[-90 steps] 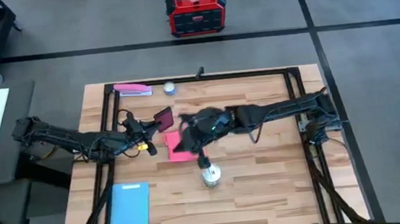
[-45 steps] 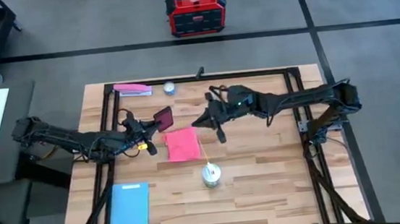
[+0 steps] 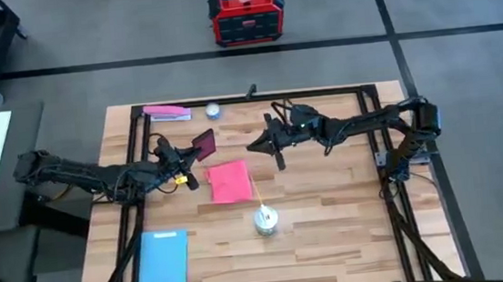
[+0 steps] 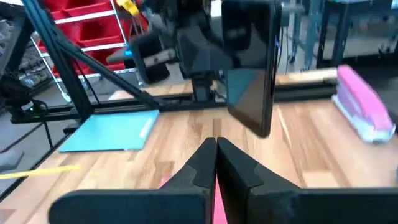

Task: Apply microfiber cloth
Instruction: Wipe the front of the black cellphone with the pink microfiber cloth

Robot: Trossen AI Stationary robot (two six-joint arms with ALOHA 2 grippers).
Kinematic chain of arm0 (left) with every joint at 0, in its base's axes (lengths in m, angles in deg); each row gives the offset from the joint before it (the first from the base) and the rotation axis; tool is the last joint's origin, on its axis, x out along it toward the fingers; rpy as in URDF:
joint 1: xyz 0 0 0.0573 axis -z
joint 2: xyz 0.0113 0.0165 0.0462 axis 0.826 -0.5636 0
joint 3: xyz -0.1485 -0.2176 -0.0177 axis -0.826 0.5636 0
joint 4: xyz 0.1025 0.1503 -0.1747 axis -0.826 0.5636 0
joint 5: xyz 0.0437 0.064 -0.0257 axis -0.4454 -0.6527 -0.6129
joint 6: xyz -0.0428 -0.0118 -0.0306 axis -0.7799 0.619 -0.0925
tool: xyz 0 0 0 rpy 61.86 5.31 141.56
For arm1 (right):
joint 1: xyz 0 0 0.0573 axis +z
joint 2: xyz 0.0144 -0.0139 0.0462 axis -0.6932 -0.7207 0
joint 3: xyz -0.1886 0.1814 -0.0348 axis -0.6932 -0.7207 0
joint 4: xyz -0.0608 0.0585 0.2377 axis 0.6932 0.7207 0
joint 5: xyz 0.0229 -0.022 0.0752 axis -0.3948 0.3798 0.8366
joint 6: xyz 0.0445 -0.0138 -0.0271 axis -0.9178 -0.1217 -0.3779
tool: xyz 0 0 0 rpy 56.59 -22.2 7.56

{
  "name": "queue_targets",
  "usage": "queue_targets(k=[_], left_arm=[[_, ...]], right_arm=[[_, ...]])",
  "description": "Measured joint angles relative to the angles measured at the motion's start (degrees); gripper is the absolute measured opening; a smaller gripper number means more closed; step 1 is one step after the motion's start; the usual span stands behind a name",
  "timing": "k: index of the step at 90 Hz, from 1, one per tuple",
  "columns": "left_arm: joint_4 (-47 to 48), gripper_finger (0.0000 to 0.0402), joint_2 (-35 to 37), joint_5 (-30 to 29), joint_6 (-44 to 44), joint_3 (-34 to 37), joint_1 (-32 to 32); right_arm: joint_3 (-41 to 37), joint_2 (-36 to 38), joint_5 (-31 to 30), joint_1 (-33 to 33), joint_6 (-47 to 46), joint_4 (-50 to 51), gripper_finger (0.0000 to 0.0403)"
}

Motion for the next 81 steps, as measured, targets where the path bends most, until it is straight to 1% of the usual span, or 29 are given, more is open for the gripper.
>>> queue_targets(k=[12,26,37,49,56,68,75,81], left_arm=[[0.5,0.0011,-0.02,-0.01,0.05,0.0,-0.74],[0.52,0.0011,-0.16,0.03,-0.01,0.01,-1.19],[0.72,0.0011,-0.2,0.14,-0.17,0.02,-1.61],[0.79,0.0011,-0.22,0.41,-0.41,0.0,-2.0],[0.82,0.0011,-0.22,0.42,-0.48,0.0,-2.14],[0.77,0.0011,-0.22,0.43,-0.55,0.0,-2.16],[0.81,0.0011,-0.22,0.44,-0.55,0.0,-2.16],[0.85,0.0011,-0.22,0.45,-0.55,0.0,-2.16]], right_arm=[[2.75,-2.65,0.06,1.04,2.08,3.35,0.0],[7.79,-4.34,-0.98,3.39,11.3,15.98,0.0],[13.33,-5.76,-6.31,5.38,17.02,27.65,0.0],[18.62,-6.36,-12.16,6.6,18.81,36.59,0.0],[20.33,-6.36,-14.14,6.6,18.99,38.85,0.0],[21.12,-6.39,-14.32,6.58,19.05,41.23,0.0005],[21.23,-6.36,-14.32,6.8,19.35,42.09,0.002],[21.25,-7.27,-14.27,7.33,19.82,42.52,0.0041]])
